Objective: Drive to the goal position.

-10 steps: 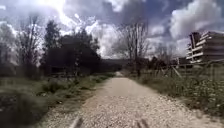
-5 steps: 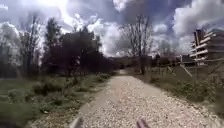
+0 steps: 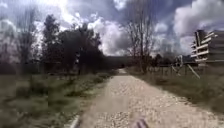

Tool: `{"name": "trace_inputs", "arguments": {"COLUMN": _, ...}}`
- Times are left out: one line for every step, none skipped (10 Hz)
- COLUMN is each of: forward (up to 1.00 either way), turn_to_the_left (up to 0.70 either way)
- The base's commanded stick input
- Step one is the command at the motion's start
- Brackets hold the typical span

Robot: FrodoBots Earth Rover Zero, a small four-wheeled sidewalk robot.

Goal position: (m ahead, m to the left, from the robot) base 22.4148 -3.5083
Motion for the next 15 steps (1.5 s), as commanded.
{"name": "trace_inputs", "arguments": {"forward": 1.00, "turn_to_the_left": -0.27}}
{"name": "trace_inputs", "arguments": {"forward": 1.00, "turn_to_the_left": -0.13}}
{"name": "trace_inputs", "arguments": {"forward": 1.00, "turn_to_the_left": 0.00}}
{"name": "trace_inputs", "arguments": {"forward": 1.00, "turn_to_the_left": 0.00}}
{"name": "trace_inputs", "arguments": {"forward": 1.00, "turn_to_the_left": -0.09}}
{"name": "trace_inputs", "arguments": {"forward": 1.00, "turn_to_the_left": -0.24}}
{"name": "trace_inputs", "arguments": {"forward": 1.00, "turn_to_the_left": -0.27}}
{"name": "trace_inputs", "arguments": {"forward": 1.00, "turn_to_the_left": -0.15}}
{"name": "trace_inputs", "arguments": {"forward": 1.00, "turn_to_the_left": -0.02}}
{"name": "trace_inputs", "arguments": {"forward": 1.00, "turn_to_the_left": -0.19}}
{"name": "trace_inputs", "arguments": {"forward": 1.00, "turn_to_the_left": -0.07}}
{"name": "trace_inputs", "arguments": {"forward": 1.00, "turn_to_the_left": 0.00}}
{"name": "trace_inputs", "arguments": {"forward": 1.00, "turn_to_the_left": 0.00}}
{"name": "trace_inputs", "arguments": {"forward": 1.00, "turn_to_the_left": 0.00}}
{"name": "trace_inputs", "arguments": {"forward": 1.00, "turn_to_the_left": 0.00}}
